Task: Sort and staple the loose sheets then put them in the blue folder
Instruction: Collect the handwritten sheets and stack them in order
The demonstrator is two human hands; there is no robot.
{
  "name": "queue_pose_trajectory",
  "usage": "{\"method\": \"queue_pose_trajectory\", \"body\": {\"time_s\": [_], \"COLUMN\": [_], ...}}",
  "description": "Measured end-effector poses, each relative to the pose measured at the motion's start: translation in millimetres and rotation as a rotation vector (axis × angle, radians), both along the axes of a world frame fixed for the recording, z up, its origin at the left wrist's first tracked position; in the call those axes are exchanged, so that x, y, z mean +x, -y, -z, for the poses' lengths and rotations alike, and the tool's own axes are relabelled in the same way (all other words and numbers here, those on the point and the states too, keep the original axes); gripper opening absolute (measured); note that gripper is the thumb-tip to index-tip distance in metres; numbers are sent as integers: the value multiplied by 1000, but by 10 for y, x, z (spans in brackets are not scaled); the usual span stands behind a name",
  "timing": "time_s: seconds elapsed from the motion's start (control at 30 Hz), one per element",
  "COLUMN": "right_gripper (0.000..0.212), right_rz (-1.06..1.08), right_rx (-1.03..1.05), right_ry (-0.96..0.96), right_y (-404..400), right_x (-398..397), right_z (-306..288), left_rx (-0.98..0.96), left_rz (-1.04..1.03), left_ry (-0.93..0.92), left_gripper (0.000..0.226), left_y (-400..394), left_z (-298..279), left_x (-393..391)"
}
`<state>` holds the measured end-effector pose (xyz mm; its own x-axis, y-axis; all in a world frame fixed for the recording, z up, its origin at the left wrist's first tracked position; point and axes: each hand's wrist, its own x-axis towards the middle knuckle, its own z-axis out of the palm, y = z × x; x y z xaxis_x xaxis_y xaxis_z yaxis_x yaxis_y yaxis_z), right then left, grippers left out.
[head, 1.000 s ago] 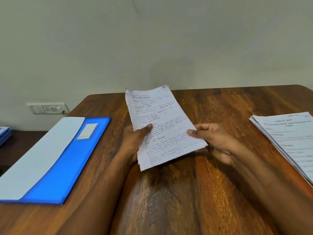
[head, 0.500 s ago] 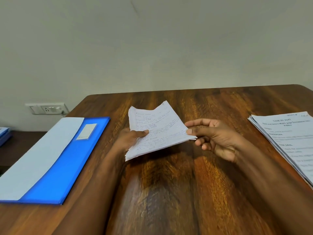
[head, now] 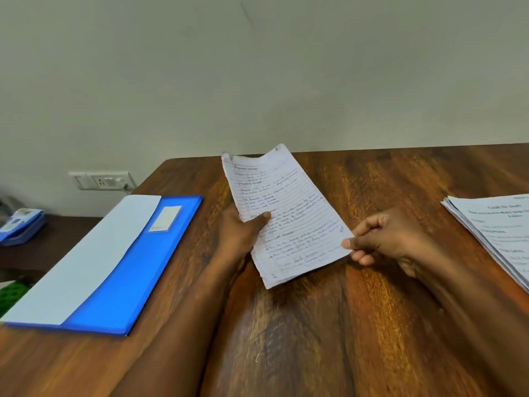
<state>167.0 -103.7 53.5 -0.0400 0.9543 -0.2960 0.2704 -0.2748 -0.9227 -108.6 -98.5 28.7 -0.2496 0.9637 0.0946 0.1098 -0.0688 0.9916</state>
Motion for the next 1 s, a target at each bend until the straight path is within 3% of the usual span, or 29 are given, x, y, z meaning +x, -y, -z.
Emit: {"method": "queue_pose_trajectory", "body": {"time_s": [0.3, 0.47, 0.63, 0.8, 0.87, 1.0], "right_gripper": [11, 24, 24, 52, 51, 65], "right_rz": [-23, -135, -189, -127, -87, -50], "right_rx": [-20, -7, 1, 22, 74, 548], "right_ry": [-128, -249, -288, -284, -188, 386], "right_y": [-52, -13, 25, 57, 81, 119], "right_x": [12, 80, 114, 50, 5, -107], "right_z": [5, -86, -124, -131, -131, -56], "left_rx": [-51, -116, -142, -166, -158, -133], "left_rz": [-20, 38, 98, 137, 125, 22], "left_ry": [51, 161, 183, 204, 190, 105], "left_gripper": [32, 38, 40, 34, 35, 38], "left_y": [-78, -102, -93, -83, -69, -50], "left_z": [73, 104, 129, 103, 93, 92], "left_x": [-73, -103, -106, -89, -75, -9]}}
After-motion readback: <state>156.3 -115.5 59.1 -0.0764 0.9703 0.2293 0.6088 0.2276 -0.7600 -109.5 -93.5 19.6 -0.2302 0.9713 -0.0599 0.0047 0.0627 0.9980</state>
